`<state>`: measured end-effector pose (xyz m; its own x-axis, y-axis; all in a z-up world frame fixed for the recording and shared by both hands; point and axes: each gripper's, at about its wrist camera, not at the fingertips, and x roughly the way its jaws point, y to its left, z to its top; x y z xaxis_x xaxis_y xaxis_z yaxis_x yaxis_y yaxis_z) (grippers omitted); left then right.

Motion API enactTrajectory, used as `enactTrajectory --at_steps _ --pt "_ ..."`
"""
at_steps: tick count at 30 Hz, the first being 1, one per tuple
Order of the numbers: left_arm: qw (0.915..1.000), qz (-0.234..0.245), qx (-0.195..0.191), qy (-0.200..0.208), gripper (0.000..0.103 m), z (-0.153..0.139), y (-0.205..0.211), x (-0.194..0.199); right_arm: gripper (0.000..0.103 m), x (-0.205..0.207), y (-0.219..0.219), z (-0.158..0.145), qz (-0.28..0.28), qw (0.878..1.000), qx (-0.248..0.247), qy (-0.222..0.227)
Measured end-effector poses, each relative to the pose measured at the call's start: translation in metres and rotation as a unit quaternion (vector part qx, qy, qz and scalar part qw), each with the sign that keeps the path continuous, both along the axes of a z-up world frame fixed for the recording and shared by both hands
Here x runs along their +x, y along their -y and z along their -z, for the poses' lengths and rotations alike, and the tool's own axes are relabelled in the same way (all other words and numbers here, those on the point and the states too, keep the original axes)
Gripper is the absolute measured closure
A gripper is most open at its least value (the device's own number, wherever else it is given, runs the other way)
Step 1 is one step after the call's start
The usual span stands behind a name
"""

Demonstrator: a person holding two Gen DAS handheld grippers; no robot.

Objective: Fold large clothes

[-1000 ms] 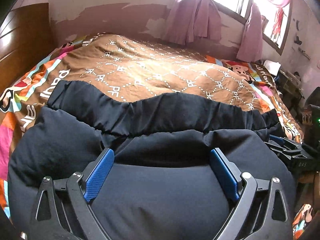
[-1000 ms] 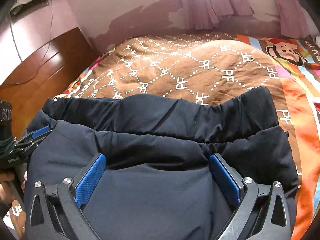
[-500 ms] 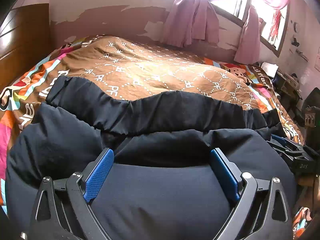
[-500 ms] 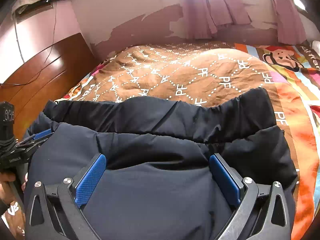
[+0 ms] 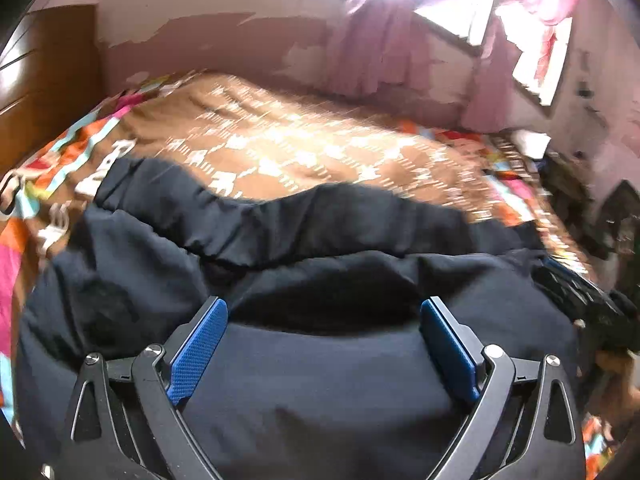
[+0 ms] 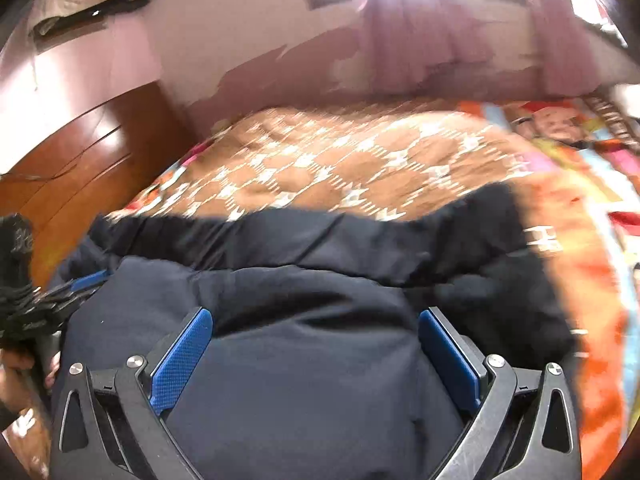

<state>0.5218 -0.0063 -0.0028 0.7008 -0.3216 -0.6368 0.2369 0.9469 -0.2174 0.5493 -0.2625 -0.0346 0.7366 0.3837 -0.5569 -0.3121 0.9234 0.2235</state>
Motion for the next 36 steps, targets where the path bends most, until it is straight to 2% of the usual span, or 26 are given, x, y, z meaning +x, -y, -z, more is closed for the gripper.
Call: enactTrajectory --at_steps 2,4,8,10,14,18,20,23,26,28,31,33,36 --pt "0.9995 0.024 0.008 0.021 0.008 -0.021 -0.005 -0.011 0.0 -0.01 0.013 -0.016 0.036 0.999 -0.001 0.035" --pt "0.9988 0.035 0.024 0.026 0.008 -0.036 -0.011 -0.017 0.0 -0.016 0.031 -0.032 0.04 0.997 0.005 0.059" --pt "0.999 0.007 0.045 0.006 0.008 -0.046 -0.039 -0.019 0.0 -0.015 0.058 -0.048 0.032 0.998 -0.019 0.055" --pt "0.9993 -0.016 0.034 -0.011 0.008 -0.043 -0.059 -0.019 0.0 -0.015 0.069 -0.047 0.029 0.999 -0.023 0.04" --pt "0.9965 -0.059 -0.009 -0.058 0.008 -0.027 -0.106 -0.02 0.0 -0.016 0.086 -0.031 0.008 1.0 -0.005 -0.004" --pt "0.9919 -0.061 -0.021 -0.109 0.008 -0.005 -0.131 -0.022 0.0 -0.017 0.093 -0.011 -0.013 0.999 0.013 -0.046" --pt "0.9876 -0.058 -0.042 -0.14 0.008 0.009 -0.14 -0.022 0.0 -0.018 0.098 -0.003 -0.012 0.998 0.025 -0.059" --pt "0.9835 -0.06 -0.073 -0.154 0.008 0.017 -0.145 -0.021 0.0 -0.017 0.106 0.002 -0.009 0.995 0.055 -0.081" --pt "0.9801 -0.049 -0.083 -0.174 0.006 0.024 -0.145 -0.015 0.0 -0.012 0.109 0.009 -0.005 0.993 0.066 -0.102" --pt "0.978 -0.047 -0.088 -0.183 0.001 0.03 -0.146 -0.011 0.0 -0.006 0.109 0.021 -0.01 0.99 0.068 -0.126" --pt "0.9722 -0.036 -0.114 -0.202 0.001 0.043 -0.152 -0.008 0.0 0.0 0.108 0.048 -0.03 0.981 0.092 -0.169" --pt "0.9708 -0.036 -0.122 -0.203 0.001 0.045 -0.156 -0.007 0.0 -0.002 0.116 0.056 -0.025 0.979 0.126 -0.16" --pt "0.9728 -0.035 -0.12 -0.195 0.001 0.044 -0.157 -0.009 0.0 -0.005 0.122 0.058 -0.029 0.977 0.146 -0.152"
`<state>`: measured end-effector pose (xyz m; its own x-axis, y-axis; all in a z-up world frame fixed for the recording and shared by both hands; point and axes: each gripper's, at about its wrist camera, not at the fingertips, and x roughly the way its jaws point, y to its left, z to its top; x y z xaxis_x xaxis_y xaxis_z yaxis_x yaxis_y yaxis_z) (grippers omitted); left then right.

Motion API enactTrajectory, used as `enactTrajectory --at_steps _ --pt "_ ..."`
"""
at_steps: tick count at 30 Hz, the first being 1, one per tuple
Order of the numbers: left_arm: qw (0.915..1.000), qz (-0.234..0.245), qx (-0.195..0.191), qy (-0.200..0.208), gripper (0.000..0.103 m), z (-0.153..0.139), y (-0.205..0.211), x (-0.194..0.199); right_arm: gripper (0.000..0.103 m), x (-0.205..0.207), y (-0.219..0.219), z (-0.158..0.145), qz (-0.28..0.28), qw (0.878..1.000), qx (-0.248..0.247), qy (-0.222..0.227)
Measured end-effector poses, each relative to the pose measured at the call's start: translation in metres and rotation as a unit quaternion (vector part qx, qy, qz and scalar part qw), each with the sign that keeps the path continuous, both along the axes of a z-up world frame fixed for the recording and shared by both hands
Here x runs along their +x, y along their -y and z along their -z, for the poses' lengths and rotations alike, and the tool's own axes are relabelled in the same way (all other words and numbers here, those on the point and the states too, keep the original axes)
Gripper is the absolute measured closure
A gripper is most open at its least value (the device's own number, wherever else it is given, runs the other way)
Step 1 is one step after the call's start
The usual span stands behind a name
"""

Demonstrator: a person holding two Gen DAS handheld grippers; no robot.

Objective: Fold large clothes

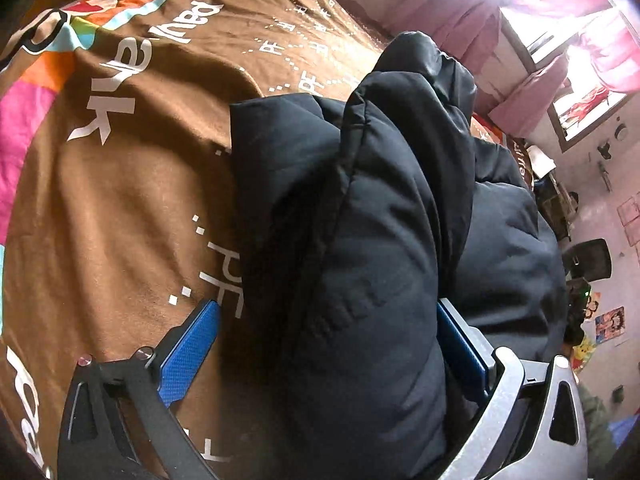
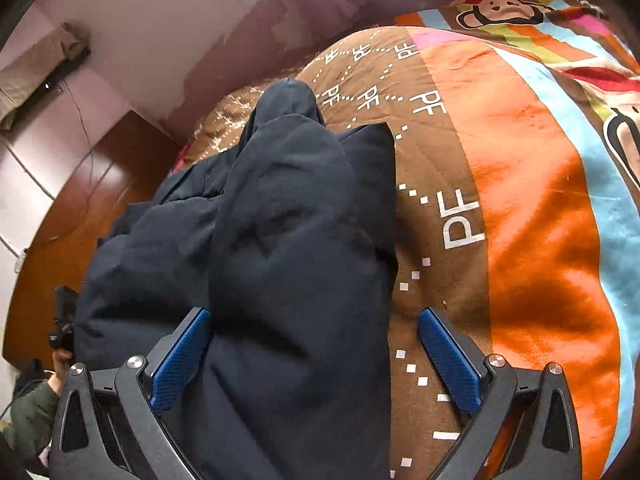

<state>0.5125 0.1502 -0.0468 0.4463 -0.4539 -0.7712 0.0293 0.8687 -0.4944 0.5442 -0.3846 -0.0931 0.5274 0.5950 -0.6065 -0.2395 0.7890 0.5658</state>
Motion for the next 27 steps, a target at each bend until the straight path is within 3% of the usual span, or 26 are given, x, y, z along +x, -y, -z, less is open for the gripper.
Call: enactTrajectory --at_steps 16,23,27 --pt "0.9985 0.001 -0.055 0.009 0.001 0.016 -0.022 0.002 0.0 -0.008 0.001 0.006 0.005 1.0 0.003 0.023" --pt "0.9965 0.007 -0.084 0.0 0.001 0.022 -0.03 0.006 0.0 -0.003 -0.003 0.004 -0.007 1.0 -0.008 0.004" --pt "0.9941 0.012 -0.107 -0.011 0.001 0.023 -0.04 0.008 0.0 0.004 0.0 0.001 -0.021 0.999 0.03 -0.027"
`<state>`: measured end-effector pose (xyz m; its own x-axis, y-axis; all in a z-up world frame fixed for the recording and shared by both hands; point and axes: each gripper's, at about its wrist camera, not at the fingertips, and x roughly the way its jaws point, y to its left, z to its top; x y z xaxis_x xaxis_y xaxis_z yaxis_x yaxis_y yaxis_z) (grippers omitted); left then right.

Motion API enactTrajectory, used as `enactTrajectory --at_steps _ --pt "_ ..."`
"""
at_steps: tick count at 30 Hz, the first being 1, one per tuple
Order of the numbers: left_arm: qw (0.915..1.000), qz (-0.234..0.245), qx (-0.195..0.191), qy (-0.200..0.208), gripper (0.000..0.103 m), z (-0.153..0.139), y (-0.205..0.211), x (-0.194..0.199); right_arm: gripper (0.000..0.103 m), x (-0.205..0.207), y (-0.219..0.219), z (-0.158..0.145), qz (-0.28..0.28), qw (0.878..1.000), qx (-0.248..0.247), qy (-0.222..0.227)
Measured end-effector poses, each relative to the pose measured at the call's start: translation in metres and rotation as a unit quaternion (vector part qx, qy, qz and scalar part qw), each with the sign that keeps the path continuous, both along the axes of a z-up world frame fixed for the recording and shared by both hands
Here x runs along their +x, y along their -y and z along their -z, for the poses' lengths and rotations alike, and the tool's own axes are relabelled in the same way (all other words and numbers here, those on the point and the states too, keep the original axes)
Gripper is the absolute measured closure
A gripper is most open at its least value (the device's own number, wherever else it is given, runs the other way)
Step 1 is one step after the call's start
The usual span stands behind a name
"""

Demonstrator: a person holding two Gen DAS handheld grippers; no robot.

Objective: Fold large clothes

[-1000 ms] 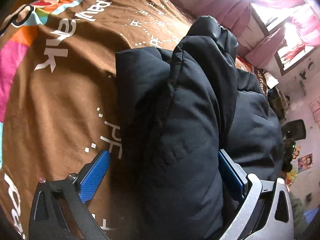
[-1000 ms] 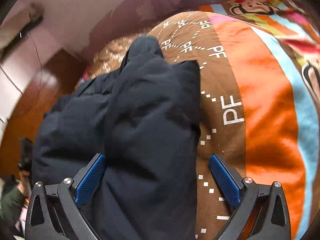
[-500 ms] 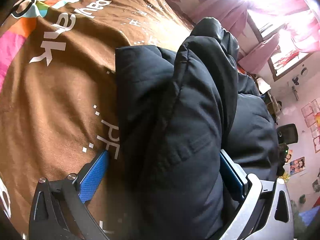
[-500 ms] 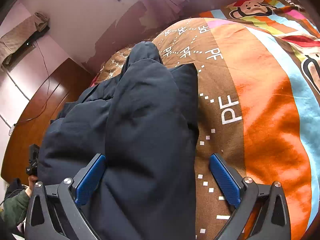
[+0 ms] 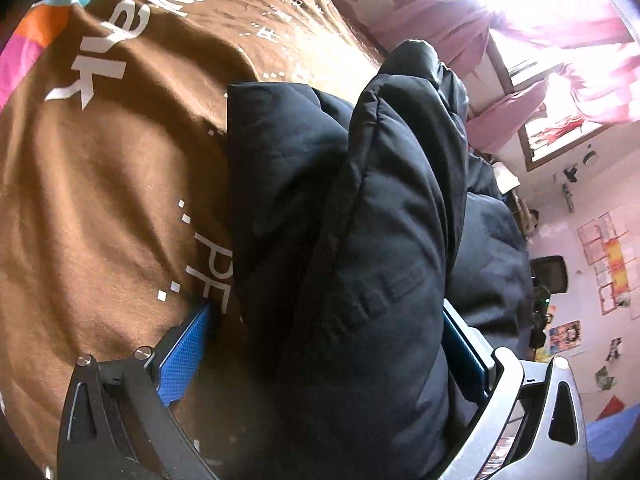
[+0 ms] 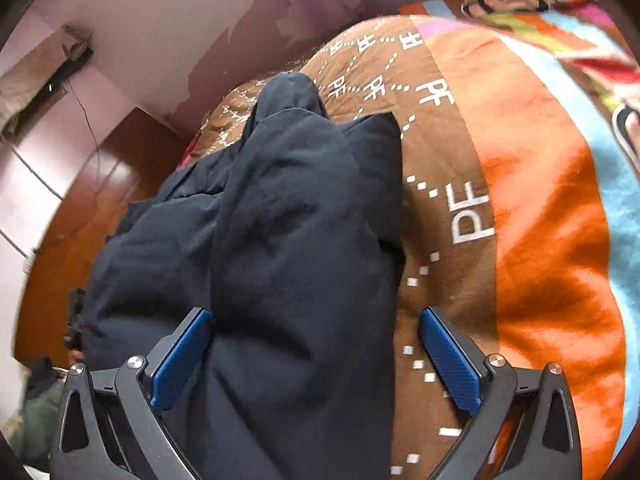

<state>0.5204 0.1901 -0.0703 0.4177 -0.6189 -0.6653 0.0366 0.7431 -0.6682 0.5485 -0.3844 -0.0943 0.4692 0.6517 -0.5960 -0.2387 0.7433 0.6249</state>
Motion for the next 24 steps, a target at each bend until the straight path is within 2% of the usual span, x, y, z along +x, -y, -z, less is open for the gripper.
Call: enactTrajectory --at_steps 3,4,7,11,14,15,19,21,23,24 --pt "1.0 0.004 -0.006 -0.003 0.001 0.0 -0.003 0.001 0.0 0.002 -0.002 -0.001 -0.035 0.997 0.068 -0.025" --pt "1.0 0.005 -0.006 -0.005 0.001 0.0 -0.002 0.0 0.0 0.001 -0.005 -0.002 -0.041 0.996 0.068 -0.028" --pt "0.9999 0.01 -0.011 -0.009 0.001 -0.002 -0.001 -0.003 0.0 0.001 -0.02 -0.004 -0.051 0.998 0.026 -0.034" --pt "0.9997 0.015 -0.01 -0.013 0.002 -0.007 0.006 -0.006 0.0 0.001 -0.028 -0.007 -0.035 0.999 -0.001 -0.041" --pt "0.9998 0.015 -0.013 -0.006 0.014 -0.011 0.006 -0.009 0.004 -0.002 -0.038 -0.009 -0.02 0.999 -0.028 -0.035" --pt "0.9999 0.011 -0.012 -0.004 0.019 -0.012 0.006 -0.01 0.007 -0.004 -0.041 -0.01 -0.018 0.999 -0.038 -0.031" --pt "0.9992 -0.023 -0.032 -0.002 0.041 -0.015 -0.004 -0.019 0.033 -0.012 -0.042 -0.014 -0.012 0.999 -0.042 -0.028" --pt "0.9991 -0.032 -0.028 0.004 0.05 -0.02 -0.005 -0.022 0.043 -0.015 -0.04 -0.018 -0.01 0.998 -0.046 -0.034" --pt "0.999 -0.038 -0.015 0.02 0.058 -0.03 -0.001 -0.027 0.06 -0.018 -0.044 -0.028 -0.012 0.998 -0.058 -0.034" --pt "0.9987 -0.041 -0.007 0.031 0.061 -0.037 0.002 -0.03 0.066 -0.02 -0.042 -0.031 -0.013 0.997 -0.064 -0.03"
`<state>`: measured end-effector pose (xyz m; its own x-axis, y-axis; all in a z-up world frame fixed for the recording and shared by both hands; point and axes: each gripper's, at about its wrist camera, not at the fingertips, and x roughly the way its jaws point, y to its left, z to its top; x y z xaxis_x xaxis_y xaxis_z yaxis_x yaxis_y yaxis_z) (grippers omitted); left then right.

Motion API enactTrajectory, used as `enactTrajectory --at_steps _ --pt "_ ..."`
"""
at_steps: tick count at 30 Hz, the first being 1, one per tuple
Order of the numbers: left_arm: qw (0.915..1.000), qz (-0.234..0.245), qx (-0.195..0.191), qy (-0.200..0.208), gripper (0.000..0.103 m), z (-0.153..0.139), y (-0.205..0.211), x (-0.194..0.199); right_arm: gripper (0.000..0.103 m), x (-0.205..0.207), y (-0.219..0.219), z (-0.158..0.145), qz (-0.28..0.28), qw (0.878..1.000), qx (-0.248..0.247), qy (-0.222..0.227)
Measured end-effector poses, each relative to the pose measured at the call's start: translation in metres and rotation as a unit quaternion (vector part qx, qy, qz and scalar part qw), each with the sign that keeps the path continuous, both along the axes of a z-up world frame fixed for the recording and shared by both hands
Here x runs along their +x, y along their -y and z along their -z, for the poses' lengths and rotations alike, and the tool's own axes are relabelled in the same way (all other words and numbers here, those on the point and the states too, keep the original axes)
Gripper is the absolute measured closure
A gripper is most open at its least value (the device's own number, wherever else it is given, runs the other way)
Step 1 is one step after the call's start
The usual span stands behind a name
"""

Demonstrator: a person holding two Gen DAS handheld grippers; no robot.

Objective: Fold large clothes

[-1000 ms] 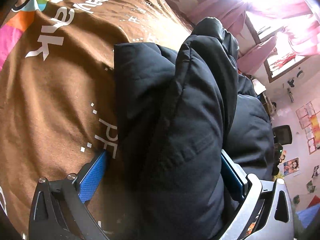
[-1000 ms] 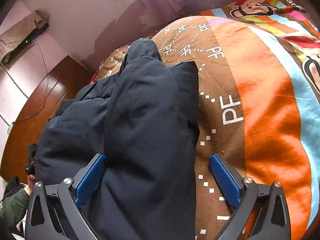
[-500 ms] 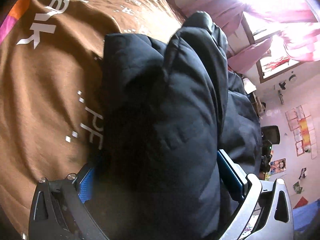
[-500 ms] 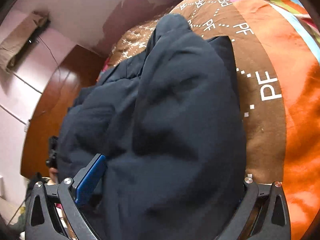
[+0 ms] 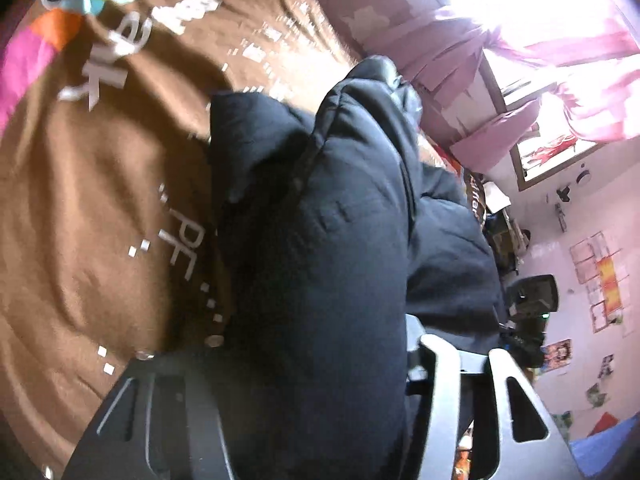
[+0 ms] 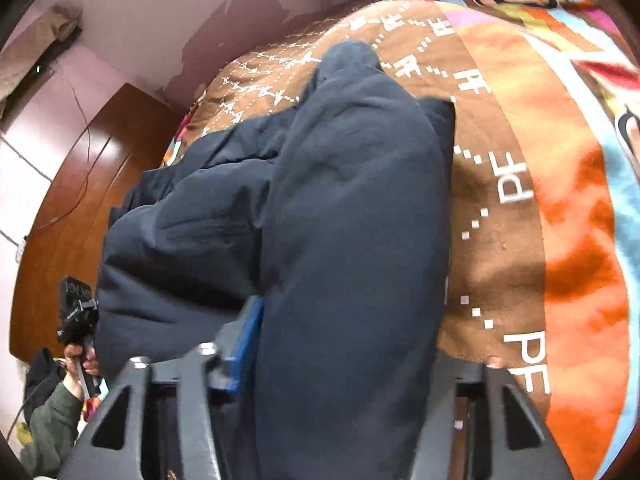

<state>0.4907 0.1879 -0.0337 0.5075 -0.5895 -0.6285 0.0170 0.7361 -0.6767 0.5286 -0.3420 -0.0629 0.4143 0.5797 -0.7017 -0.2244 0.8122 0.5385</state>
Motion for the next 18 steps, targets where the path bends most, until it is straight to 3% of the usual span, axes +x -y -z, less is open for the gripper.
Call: enactTrajectory --at_steps 2,4,7,10,14,18 --pt "0.9995 0.001 0.015 0.029 0.064 -0.013 0.011 -0.004 0.08 -0.005 -0.003 -0.017 -0.005 1.0 -0.013 0.018" --pt "0.9986 0.004 0.021 0.047 0.067 -0.021 0.021 -0.006 0.083 -0.007 -0.004 -0.029 -0.01 0.999 -0.02 0.024" --pt "0.9976 0.011 0.003 0.069 0.072 -0.031 0.04 -0.003 0.085 -0.015 0.008 -0.043 -0.013 0.999 -0.006 0.033" --pt "0.996 0.024 -0.008 0.086 0.073 -0.041 0.075 0.013 0.086 -0.022 0.019 -0.067 -0.006 0.997 -0.02 0.069" --pt "0.9924 0.053 -0.013 0.11 0.073 -0.059 0.133 0.045 0.086 -0.026 0.043 -0.102 0.037 0.991 -0.027 0.126" --pt "0.9899 0.071 -0.006 0.122 0.073 -0.063 0.174 0.071 0.086 -0.026 0.085 -0.113 0.092 0.985 -0.017 0.142"
